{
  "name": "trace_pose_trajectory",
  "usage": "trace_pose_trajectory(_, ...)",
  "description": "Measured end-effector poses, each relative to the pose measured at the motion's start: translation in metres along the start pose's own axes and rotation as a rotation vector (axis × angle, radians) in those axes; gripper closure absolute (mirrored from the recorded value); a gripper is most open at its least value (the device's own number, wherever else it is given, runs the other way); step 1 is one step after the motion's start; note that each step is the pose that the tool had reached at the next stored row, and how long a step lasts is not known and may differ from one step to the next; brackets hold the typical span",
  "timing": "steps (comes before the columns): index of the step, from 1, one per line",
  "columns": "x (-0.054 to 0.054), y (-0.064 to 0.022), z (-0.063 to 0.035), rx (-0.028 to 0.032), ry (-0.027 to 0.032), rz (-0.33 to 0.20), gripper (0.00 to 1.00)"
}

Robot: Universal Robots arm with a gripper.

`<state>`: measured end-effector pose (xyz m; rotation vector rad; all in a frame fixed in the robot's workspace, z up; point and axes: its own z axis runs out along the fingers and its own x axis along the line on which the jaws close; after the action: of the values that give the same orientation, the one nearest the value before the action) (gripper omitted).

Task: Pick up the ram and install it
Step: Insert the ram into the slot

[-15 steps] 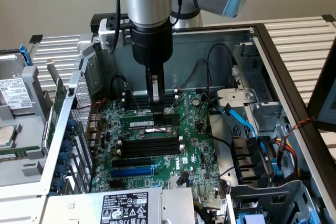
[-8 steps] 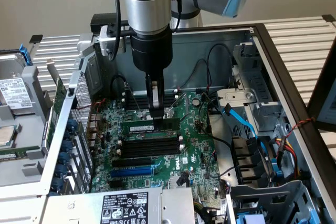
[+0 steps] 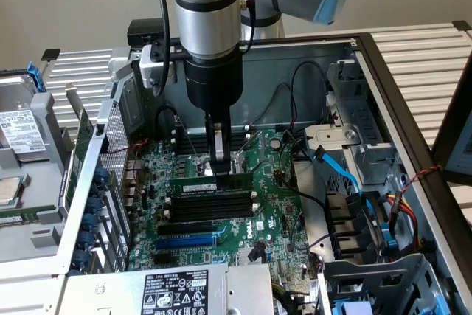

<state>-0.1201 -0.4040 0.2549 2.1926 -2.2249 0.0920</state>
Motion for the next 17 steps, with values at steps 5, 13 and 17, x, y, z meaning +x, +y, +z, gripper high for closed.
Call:
trace_pose_trajectory(5,-0.0002,0.0001,0.0036,0.0,-0.0001,0.0,0.87)
trace_pose_trajectory(13,-0.0003,0.0002,0.006,0.0001,-0.0001,-0.004,0.87)
trace_pose_trajectory(17,-0.0003,0.0008,0.0068,0.0004,-0.0004,-0.008,0.87)
